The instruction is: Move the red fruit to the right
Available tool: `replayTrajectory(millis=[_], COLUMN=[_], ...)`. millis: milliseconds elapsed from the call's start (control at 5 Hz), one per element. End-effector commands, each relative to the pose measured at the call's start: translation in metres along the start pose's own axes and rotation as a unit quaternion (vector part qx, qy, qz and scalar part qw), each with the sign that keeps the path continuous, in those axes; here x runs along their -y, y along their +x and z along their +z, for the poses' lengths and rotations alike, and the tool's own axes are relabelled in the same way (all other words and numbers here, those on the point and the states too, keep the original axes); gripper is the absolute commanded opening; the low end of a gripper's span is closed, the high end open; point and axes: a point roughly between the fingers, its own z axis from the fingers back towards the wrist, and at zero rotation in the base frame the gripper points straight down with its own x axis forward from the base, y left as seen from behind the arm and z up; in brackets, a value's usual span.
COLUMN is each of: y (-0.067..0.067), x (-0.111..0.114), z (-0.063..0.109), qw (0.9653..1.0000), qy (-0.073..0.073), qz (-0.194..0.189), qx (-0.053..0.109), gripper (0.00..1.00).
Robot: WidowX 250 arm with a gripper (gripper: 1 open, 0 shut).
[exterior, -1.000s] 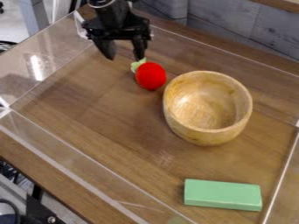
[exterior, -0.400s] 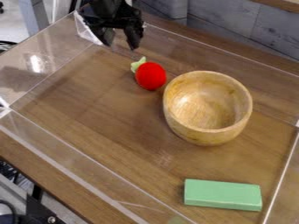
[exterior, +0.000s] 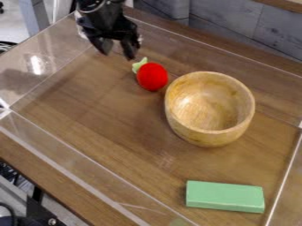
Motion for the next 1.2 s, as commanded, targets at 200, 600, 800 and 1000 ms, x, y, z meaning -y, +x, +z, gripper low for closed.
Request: replayTrajectory(millis=[200,600,800,1000], y=[0.004,-0.011,-0.013,-0.012], x=[0.011,0.032,0.036,0.047], z=[0.017,-0.011,-0.016,-0.019], qw=[0.9993,0.9975,0.9960,0.9934], qy=[0.015,0.025,0.026,0.019], qz=[-0.025,-0.063,-0.078,-0.104], qx=[0.025,-0.018,-0.035,-0.043], gripper=[1.00,1.00,1.00,1.00])
